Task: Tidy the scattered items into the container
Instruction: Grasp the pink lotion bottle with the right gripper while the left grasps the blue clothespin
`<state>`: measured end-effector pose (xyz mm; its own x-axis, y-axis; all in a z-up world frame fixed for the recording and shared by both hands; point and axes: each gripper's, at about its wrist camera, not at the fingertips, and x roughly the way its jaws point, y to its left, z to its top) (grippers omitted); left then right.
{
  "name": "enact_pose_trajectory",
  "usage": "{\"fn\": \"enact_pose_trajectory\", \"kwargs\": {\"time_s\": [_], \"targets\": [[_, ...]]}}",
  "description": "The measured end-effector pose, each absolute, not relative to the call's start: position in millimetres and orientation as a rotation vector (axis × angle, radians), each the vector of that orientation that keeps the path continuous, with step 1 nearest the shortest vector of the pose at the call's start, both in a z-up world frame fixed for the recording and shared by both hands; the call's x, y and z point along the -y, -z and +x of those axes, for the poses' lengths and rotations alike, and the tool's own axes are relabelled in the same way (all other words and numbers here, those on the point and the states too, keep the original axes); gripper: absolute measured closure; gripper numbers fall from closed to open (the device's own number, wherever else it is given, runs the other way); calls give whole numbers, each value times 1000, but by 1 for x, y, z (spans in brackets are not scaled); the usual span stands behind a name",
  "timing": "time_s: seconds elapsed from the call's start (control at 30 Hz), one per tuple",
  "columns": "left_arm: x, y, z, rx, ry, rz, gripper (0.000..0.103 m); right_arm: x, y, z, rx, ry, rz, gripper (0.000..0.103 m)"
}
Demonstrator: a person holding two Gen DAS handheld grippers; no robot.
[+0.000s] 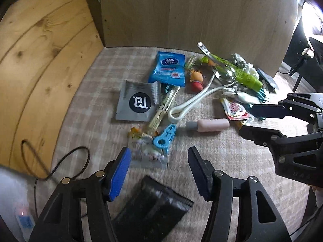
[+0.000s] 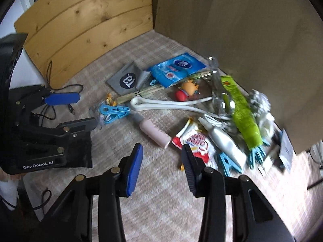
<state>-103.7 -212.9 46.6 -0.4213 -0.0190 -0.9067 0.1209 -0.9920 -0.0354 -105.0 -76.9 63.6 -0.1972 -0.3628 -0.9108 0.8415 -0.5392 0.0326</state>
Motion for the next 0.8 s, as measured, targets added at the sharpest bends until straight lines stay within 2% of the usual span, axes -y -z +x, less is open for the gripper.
{"fn": "enact_pose_trajectory", "kwargs": {"time_s": [0.07, 0.33, 0.53, 0.63, 0.8], "targets": [[213, -41, -109, -125, 2582, 1651, 52, 84, -55, -112, -642, 1818, 1209, 64], [213, -29, -125, -79, 2612, 1697, 54, 106, -36, -124, -664, 1719, 1191, 68], [211, -18, -130, -78, 2596, 1728, 63, 117, -26, -124, -670, 1665, 1200, 70], [209, -17, -130, -83, 2596, 1729, 63, 117, -19, -121, -681, 1648, 1208, 73], [202, -17, -131, -56, 2606, 1741, 70, 120, -12, -114, -689, 1628, 1227, 79]]}}
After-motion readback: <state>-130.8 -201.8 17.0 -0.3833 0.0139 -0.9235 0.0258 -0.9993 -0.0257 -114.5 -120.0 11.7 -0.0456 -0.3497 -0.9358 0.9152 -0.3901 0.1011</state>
